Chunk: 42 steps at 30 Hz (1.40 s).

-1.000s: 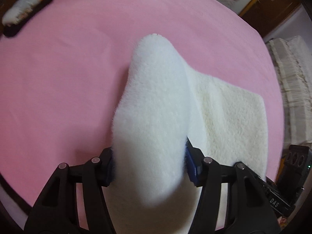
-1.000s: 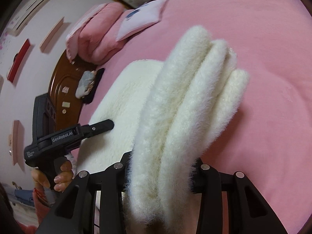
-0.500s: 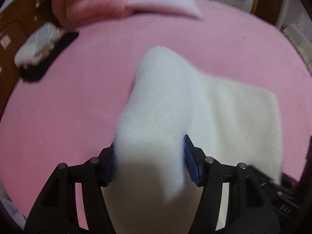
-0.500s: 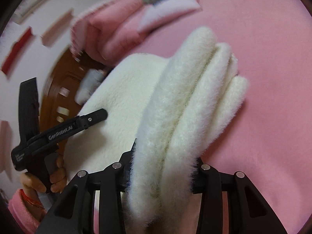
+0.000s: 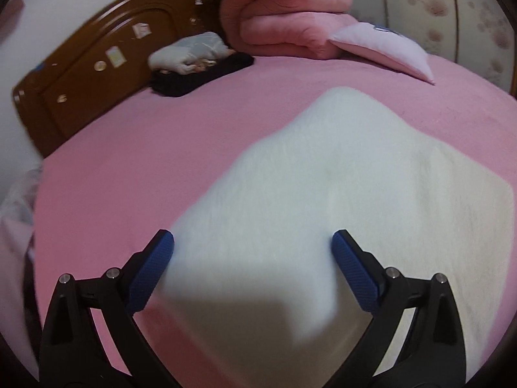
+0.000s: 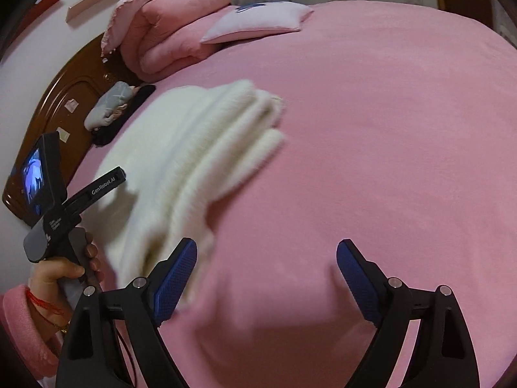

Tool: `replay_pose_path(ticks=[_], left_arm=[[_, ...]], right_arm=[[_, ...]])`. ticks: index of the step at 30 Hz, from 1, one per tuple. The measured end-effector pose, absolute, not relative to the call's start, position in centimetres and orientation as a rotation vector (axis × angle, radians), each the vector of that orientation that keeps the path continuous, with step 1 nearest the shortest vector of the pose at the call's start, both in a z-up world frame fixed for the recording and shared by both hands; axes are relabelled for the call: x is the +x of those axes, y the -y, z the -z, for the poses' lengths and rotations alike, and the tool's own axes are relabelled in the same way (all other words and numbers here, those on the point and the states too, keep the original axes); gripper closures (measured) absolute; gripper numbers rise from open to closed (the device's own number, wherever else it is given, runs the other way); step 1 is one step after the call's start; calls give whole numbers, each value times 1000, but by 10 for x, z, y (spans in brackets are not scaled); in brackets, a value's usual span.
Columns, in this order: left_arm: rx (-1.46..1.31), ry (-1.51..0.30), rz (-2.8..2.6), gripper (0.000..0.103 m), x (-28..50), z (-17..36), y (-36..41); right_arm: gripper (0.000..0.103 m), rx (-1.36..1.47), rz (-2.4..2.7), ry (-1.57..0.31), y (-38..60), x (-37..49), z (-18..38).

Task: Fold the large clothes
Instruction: 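Carry the folded bundle toward the headboard and set it down with both tools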

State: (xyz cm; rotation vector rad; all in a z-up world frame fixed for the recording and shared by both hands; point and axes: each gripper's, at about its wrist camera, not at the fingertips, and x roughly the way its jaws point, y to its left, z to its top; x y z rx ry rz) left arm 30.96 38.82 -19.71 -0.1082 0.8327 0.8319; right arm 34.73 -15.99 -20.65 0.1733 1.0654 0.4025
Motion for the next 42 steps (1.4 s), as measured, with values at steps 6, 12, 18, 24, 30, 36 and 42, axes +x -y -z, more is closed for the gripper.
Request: replay_pose_path(ticks=[6,12,18,24,30,36,42], left_arm=[[-229,-913,-926,7,253,197,-311],[-182,-978,-941,7,183,210,-227],[-114,-1151,-821,7,95,225,-92],[-204,-1274,-585,7,24,195,6],[-152,-1396,-248,8,4,144,88],[38,-1320,-48,9,-1,50,140],[53,-1192,-17,8,-3,-40,135]], right_arm=[[14,234,-211,-1122,272,268,208],[13,233,-114,-1176,371,186,220],[13,203,-21,-1223,479,101,224],[13,165,115,-1356,594,18,195],[13,229,135,-1385,671,-39,139],[8,282,116,-1374,706,-67,70],[2,218,128,-1346,700,-69,7]])
